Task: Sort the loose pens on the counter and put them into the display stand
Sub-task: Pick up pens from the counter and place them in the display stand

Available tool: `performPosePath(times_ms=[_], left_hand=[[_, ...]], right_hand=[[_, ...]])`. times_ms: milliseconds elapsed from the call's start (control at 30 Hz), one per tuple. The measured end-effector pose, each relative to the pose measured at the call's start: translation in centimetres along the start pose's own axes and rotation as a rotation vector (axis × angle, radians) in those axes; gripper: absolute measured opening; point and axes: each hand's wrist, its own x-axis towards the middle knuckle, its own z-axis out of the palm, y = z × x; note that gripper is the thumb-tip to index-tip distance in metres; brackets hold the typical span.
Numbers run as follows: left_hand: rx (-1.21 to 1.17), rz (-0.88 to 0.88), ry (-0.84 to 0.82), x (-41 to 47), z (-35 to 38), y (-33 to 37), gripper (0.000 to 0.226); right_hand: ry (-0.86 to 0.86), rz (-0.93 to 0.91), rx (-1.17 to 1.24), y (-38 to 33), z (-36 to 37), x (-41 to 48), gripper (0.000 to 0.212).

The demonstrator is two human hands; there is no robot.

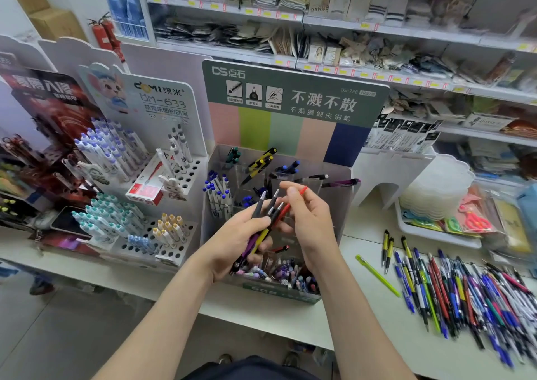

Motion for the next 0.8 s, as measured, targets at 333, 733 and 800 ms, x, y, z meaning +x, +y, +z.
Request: performPosePath(times_ms=[333, 733, 800], left_hand=[[0.080, 0.013, 0.262, 0.7, -1.7, -0.6, 0.034], [-0.103, -0.115, 0.335, -0.4, -2.5, -3.3, 0.045], [-0.130, -0.152, 0.315, -0.6, -2.3, -3.5, 0.051]], right_hand=[[0.338, -0.461, -0.211, -1.0, -0.9, 0.1, 0.034], [-0.331, -0.073, -1.227, 2.9, -2.4, 0.6, 0.014], [-0.307, -0.100, -1.310, 3.3, -2.3, 0.9, 0.022]])
